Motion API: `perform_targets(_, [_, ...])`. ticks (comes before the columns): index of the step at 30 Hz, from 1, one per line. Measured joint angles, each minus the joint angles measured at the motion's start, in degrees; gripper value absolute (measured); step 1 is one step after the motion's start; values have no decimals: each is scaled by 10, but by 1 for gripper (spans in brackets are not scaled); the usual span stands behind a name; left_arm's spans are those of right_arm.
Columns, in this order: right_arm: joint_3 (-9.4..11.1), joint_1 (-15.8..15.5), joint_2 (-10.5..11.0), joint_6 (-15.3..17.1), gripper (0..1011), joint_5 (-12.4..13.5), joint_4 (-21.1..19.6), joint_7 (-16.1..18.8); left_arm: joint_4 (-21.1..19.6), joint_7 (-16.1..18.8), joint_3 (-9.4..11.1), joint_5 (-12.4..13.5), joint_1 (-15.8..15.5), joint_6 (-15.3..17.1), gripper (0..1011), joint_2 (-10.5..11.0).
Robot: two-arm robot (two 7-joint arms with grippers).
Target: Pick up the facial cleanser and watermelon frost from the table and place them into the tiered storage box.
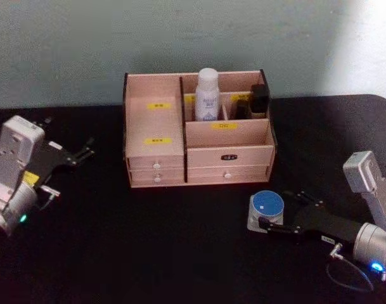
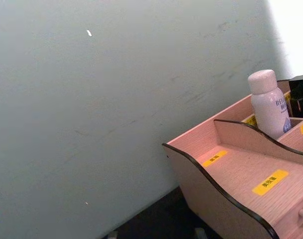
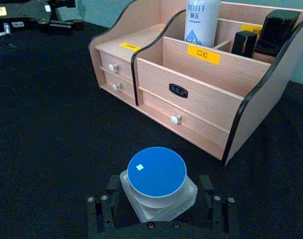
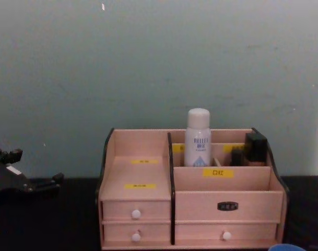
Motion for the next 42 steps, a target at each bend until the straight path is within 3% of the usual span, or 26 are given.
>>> perform_targets(17, [0, 0, 0, 0, 993, 0, 0, 0, 0, 0, 0, 0, 0, 0, 1001, 0])
perform_targets(22, [0, 0, 1, 0, 909, 0, -1, 0, 0, 0, 0, 0, 0, 0, 1001, 0])
perform_targets(30, [0, 0, 1, 0, 682, 0, -1, 0, 0, 0, 0, 0, 0, 0, 1001, 0])
perform_targets(42, [0, 0, 1, 0, 674, 0, 0, 0, 0, 0, 0, 0, 0, 0, 1001, 0])
